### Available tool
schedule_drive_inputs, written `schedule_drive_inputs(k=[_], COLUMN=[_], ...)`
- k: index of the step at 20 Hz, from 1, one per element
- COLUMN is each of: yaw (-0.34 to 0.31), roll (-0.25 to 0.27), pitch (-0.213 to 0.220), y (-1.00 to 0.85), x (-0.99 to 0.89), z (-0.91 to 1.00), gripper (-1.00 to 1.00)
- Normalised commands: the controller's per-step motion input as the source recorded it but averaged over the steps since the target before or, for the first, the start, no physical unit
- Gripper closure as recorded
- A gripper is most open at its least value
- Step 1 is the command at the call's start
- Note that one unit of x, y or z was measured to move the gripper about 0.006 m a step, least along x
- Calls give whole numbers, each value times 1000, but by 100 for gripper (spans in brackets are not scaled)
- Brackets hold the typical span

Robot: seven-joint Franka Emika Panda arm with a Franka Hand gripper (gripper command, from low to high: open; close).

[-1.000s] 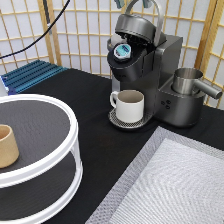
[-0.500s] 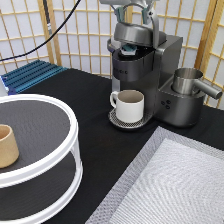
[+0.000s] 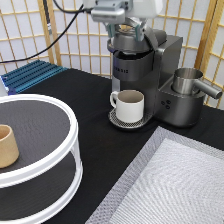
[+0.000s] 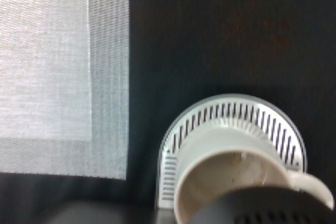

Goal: Make coffee

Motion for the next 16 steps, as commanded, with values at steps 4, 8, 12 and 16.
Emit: schedule_drive_inputs(k=[4, 8, 12, 16], yaw=[65, 5, -1, 0], roll=[40, 14, -37, -125], pitch=[0, -5, -53, 24], y=[-626, -464, 585, 1000], x=[-203, -363, -318, -59], z=[739, 1000, 874, 334], gripper=[-100, -100, -100, -100])
